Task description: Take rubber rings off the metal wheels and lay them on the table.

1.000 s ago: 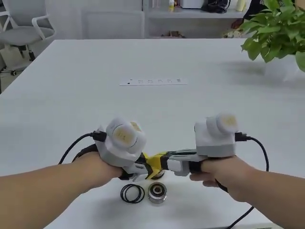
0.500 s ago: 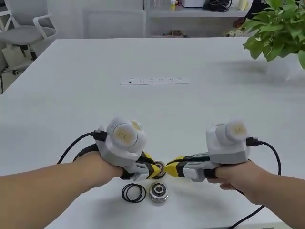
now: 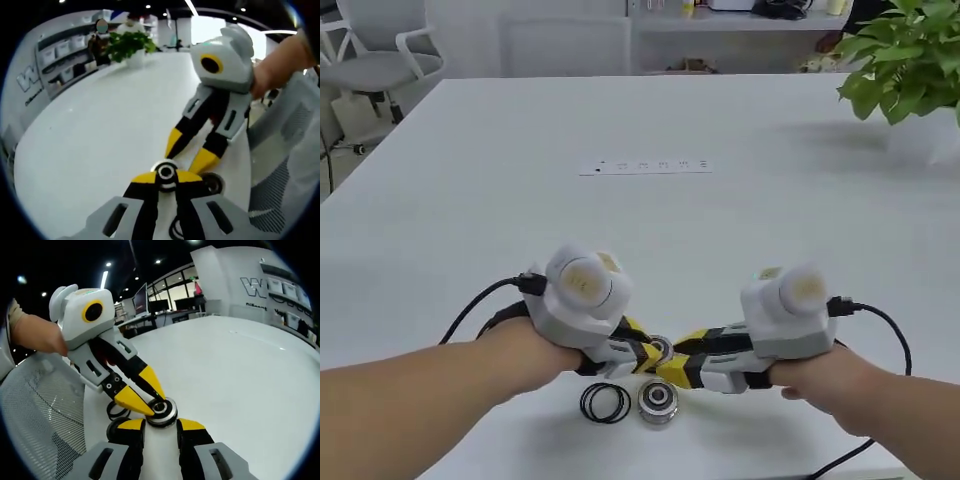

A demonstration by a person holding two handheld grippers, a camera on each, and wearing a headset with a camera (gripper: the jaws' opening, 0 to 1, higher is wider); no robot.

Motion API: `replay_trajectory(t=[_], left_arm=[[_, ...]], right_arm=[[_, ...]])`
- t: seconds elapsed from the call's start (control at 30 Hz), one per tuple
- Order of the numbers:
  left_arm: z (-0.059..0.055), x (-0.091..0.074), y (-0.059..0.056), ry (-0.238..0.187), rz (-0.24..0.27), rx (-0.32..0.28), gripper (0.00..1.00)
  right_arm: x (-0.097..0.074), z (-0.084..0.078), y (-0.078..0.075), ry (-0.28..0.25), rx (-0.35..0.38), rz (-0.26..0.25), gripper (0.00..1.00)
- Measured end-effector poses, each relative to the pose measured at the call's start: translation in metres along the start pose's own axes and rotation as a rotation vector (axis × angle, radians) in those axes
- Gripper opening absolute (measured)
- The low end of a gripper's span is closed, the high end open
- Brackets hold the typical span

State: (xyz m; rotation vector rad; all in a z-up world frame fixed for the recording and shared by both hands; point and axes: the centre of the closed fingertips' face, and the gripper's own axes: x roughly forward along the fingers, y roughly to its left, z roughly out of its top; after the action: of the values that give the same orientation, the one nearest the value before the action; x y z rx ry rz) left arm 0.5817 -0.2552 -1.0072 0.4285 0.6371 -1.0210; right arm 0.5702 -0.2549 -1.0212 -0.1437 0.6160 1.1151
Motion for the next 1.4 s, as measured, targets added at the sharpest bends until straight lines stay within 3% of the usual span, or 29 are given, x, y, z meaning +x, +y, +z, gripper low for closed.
replay_trajectory(t=[0.2,0.43,0.53,0.93,1.0,1.2,1.23,1.27,1.4], left_arm=[[0.000,0.000,0.000,-0.002,0.004,-0.004,0.12],[0.000,0.000,0.000,-0.002,0.003,-0.007,0.12],[0.000,0.000,0.000,-0.002,0.004,-0.008,0.12],[0.000,0.000,0.000,-0.001,0.010,-0.010,0.12],[0.000,0.000,0.000,0.000,0.011,-0.009,0.12],[0.000,0.000,0.000,0.000,0.012,-0.008,0.12],[0.000,0.000,0.000,0.000,0.011,-0.007,0.12],[0.000,0.000,0.000,0.000,0.011,-0.007,0.12],[0.000,0.000,0.000,0.002,0.011,-0.006,0.12]], right_arm=[[-0.001,0.000,-0.002,-0.007,-0.020,-0.011,0.22],[-0.007,-0.005,-0.006,0.007,-0.041,-0.018,0.05],[-0.007,-0.005,-0.006,0.006,-0.029,-0.018,0.05],[-0.007,-0.007,-0.011,-0.024,0.221,-0.015,0.00],[-0.007,-0.007,-0.012,-0.041,0.319,-0.013,0.00],[-0.012,-0.003,-0.018,-0.102,0.421,-0.014,0.00],[-0.014,0.004,-0.021,-0.145,0.462,-0.020,0.00],[-0.015,0.006,-0.020,-0.154,0.495,-0.009,0.00],[-0.013,0.007,-0.019,-0.138,0.466,-0.006,0.00]])
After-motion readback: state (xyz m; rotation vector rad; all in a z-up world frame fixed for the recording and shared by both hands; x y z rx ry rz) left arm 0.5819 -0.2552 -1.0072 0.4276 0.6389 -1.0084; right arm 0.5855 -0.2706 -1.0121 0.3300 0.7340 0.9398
